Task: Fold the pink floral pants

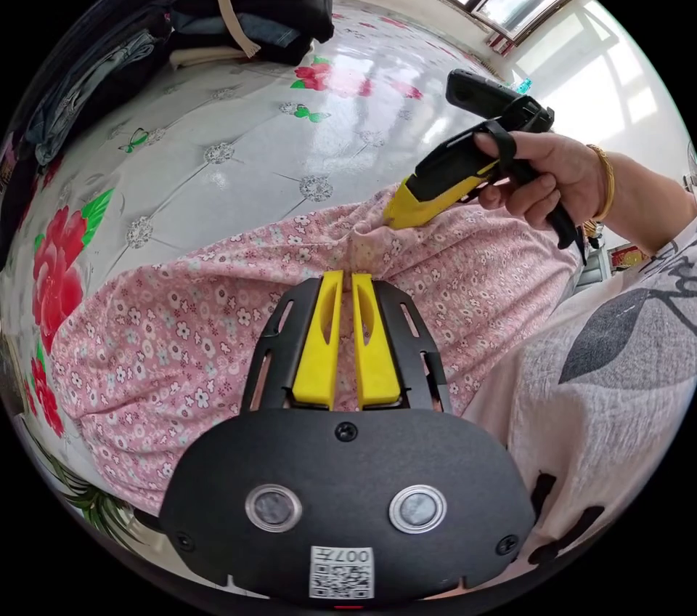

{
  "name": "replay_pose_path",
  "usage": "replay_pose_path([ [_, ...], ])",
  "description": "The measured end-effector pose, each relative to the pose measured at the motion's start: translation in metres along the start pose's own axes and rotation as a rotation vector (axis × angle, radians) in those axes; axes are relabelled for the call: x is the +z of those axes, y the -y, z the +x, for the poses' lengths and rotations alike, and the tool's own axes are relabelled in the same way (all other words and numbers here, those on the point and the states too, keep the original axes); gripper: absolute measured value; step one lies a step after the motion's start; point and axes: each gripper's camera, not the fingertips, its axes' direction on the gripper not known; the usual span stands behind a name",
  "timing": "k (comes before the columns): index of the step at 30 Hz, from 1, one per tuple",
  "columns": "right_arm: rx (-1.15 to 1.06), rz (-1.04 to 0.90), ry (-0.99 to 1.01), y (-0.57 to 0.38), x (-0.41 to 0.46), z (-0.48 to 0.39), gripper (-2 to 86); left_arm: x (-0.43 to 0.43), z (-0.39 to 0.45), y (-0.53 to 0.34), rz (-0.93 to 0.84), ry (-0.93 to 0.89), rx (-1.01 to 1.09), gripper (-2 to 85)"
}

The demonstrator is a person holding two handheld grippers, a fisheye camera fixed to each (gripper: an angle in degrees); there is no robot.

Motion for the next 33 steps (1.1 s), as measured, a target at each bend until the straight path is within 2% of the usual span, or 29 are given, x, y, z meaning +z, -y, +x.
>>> replay_pose_path([
  [4, 0.053, -0.008, 0.084, 0.016, 0.014, -0.004, 5.0, 0.003, -0.001, -0.001, -0.006, -0.002, 0.0, -0.5],
  [7, 0.003, -0.031, 0.014, 0.028, 0.012, -0.022, 1.9, -0.005, -0.003, -0.002, 0.012, 0.014, 0.001, -0.6],
  [11, -0.118, 0.08, -0.083, 0.039, -0.032, -0.055, 0.3, -0.014, -0.019, -0.011, 0.054, 0.138, -0.054, -0.9],
  [14, -0.126, 0.123, -0.152, 0.043, -0.041, -0.062, 0.2, -0.001, -0.04, -0.019, 0.006, 0.187, -0.118, -0.9],
  [17, -0.12, 0.185, -0.113, 0.035, -0.045, -0.056, 0.7, 0.0, -0.045, -0.025, 0.034, 0.153, -0.111, -0.9],
  [21, -0.183, 0.199, -0.083, 0.007, -0.046, -0.061, 1.8, 0.005, -0.036, -0.024, 0.011, 0.194, -0.085, -0.9],
  [24, -0.257, 0.211, -0.184, -0.03, -0.05, -0.076, 2.6, 0.006, -0.028, -0.023, 0.008, 0.208, -0.08, -0.5],
  [28, -0.379, 0.242, -0.44, -0.089, -0.048, -0.11, 3.1, -0.01, -0.013, -0.013, 0.1, 0.133, -0.007, 2.6],
  [33, -0.423, 0.2, -0.645, -0.13, -0.02, -0.13, 2.5, -0.013, 0.024, 0.037, 0.162, 0.062, 0.204, 5.2],
])
